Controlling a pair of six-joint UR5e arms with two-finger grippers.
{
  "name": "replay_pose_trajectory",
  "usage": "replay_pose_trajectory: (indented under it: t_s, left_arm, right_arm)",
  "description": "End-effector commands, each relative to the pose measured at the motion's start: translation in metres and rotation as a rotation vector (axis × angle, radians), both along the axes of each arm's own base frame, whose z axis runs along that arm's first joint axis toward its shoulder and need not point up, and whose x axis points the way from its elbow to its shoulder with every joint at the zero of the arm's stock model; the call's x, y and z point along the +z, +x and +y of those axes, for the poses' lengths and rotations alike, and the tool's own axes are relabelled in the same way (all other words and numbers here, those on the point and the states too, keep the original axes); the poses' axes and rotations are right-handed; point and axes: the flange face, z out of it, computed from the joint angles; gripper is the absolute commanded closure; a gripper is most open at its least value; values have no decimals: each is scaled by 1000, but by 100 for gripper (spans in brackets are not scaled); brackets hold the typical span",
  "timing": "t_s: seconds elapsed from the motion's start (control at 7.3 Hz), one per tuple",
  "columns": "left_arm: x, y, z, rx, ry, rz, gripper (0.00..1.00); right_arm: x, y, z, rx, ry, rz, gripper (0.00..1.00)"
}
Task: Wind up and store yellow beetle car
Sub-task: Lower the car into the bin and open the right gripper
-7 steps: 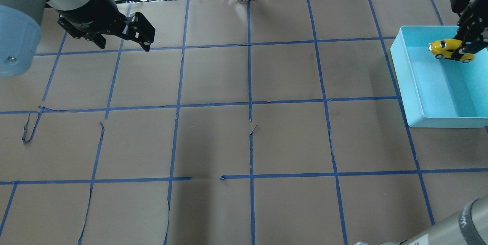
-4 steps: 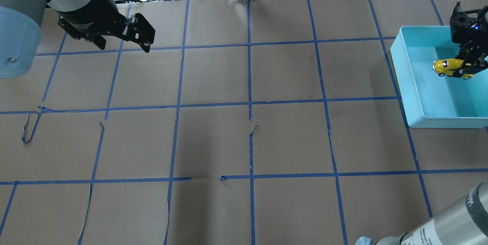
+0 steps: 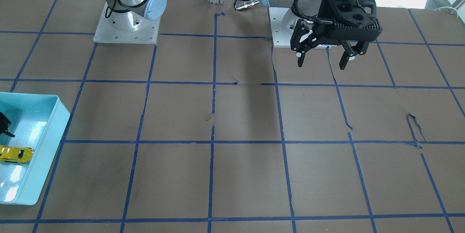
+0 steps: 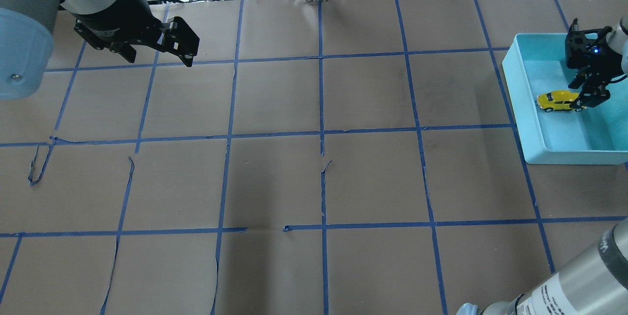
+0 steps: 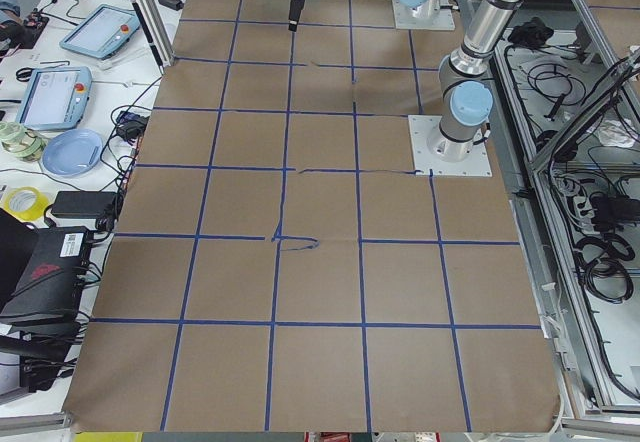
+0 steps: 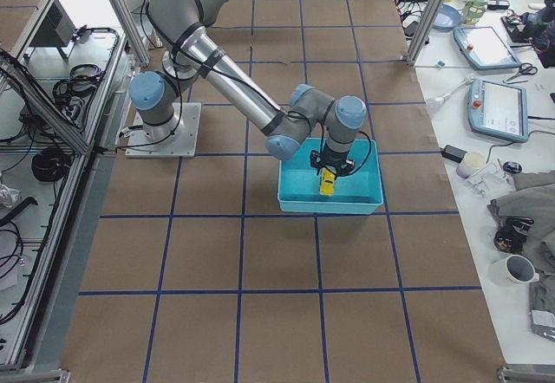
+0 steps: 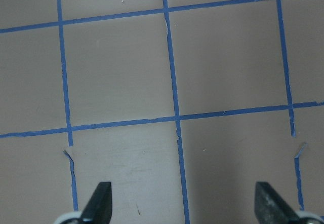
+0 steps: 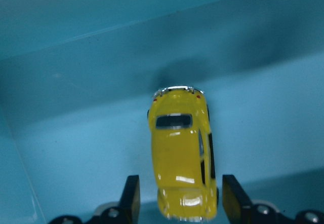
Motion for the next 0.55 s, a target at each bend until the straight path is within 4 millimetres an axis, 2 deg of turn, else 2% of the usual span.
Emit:
replay_pose_trajectory:
  t_s: [0.0,0.14,0.41]
  left_arm:
    - [-1,1,0,1,0,0,0]
    - [-1,0,0,-2,0,0,0]
    - [0,0,0,-2,-1,-1,0]
  right_arm:
    - [35,4,6,-91,-33,21,0]
    - [81,18,22,-240,-45,28,0]
    - [174,56,57,-742,-70,38,0]
